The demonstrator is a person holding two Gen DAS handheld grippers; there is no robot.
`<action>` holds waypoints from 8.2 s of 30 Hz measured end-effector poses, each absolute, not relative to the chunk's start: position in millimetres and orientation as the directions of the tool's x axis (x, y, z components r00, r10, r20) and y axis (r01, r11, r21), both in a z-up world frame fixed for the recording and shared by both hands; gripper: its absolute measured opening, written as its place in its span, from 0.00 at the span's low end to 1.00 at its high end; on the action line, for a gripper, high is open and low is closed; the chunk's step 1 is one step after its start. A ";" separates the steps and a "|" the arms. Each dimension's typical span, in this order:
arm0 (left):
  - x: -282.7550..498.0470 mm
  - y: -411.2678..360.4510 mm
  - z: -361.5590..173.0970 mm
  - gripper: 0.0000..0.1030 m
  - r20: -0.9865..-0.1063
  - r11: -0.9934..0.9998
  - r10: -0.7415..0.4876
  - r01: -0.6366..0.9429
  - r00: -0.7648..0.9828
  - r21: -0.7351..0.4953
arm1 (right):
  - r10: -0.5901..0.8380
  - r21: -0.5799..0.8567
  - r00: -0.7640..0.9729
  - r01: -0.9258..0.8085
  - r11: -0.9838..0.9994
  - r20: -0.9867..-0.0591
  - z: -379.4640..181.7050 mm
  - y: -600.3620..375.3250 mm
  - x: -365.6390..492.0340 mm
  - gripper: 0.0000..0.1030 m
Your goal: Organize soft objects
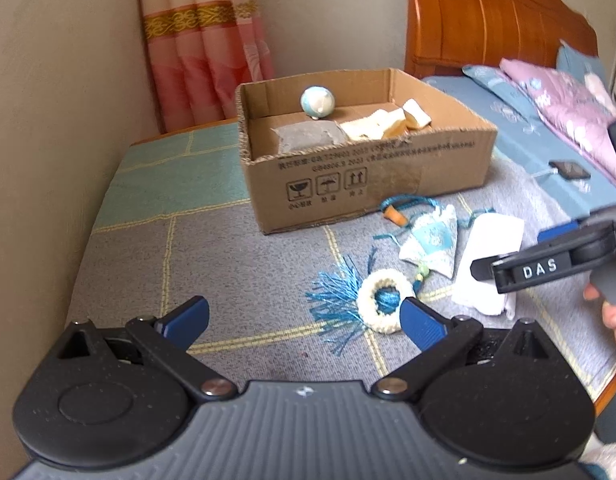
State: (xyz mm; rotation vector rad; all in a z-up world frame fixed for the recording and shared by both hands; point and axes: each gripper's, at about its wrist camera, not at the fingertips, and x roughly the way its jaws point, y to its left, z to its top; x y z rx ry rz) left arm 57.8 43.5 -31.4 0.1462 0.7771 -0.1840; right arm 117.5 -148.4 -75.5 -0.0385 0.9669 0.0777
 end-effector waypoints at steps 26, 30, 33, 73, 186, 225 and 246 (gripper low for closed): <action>76.5 8.3 -59.1 0.81 -0.732 0.958 -0.177 0.287 0.658 0.026 | 0.132 -0.009 0.610 -0.222 0.975 -0.781 -81.3 -160.0 88.1 1.00; 79.4 4.7 -61.3 0.71 -0.739 0.955 -0.193 0.296 0.646 0.010 | 0.137 -0.010 0.614 -0.230 0.973 -0.778 -81.9 -160.2 87.4 1.00; 79.1 2.2 -62.3 0.68 -0.735 0.951 -0.202 0.309 0.647 0.011 | 0.139 -0.010 0.615 -0.233 0.973 -0.776 -82.0 -160.3 87.2 1.00; 54.3 15.1 -66.0 0.79 -0.775 0.917 -0.254 0.398 0.578 -0.004 | 0.140 -0.010 0.615 -0.233 0.972 -0.776 -81.4 -159.7 86.7 1.00; 42.1 25.3 -66.6 0.34 -0.727 0.939 -0.245 0.343 0.642 -0.013 | 0.126 0.009 0.669 -0.176 0.984 -0.733 -71.0 -155.9 124.3 0.55; 243.5 2.9 52.9 0.29 -0.631 0.906 -0.261 0.411 0.731 0.102 | 0.228 -0.066 0.803 -0.314 0.947 -0.551 26.5 -161.4 97.7 0.11; 144.9 47.8 43.9 0.93 -0.616 0.947 -0.200 0.310 0.762 0.077 | 0.224 -0.047 0.790 -0.303 0.952 -0.571 31.2 -158.5 149.7 0.11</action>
